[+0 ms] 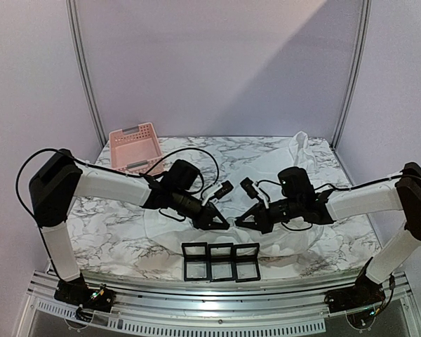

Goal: Remove the brooch from the garment
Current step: Pass from the right arm to the left

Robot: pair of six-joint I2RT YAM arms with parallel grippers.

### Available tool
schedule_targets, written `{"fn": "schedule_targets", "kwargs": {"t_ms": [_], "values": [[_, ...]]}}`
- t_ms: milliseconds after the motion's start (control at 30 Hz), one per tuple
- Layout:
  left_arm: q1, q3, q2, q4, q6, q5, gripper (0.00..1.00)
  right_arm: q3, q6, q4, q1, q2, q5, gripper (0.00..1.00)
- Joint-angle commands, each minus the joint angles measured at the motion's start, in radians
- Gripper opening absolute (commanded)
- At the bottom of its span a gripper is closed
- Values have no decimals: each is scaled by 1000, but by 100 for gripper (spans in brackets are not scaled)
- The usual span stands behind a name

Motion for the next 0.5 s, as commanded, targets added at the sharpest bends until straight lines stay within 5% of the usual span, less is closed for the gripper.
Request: {"fn": "schedule_targets", "kwargs": {"t_ms": [0, 167, 467], "values": [[-12, 20, 16, -18, 15, 1, 18, 32, -3, -2, 9, 24, -48, 0], [-12, 13, 9, -6, 14, 6, 19, 36, -8, -9, 8, 32, -58, 0], [-14, 13, 6, -7, 21, 27, 4, 36, -6, -11, 8, 35, -47, 0]]}}
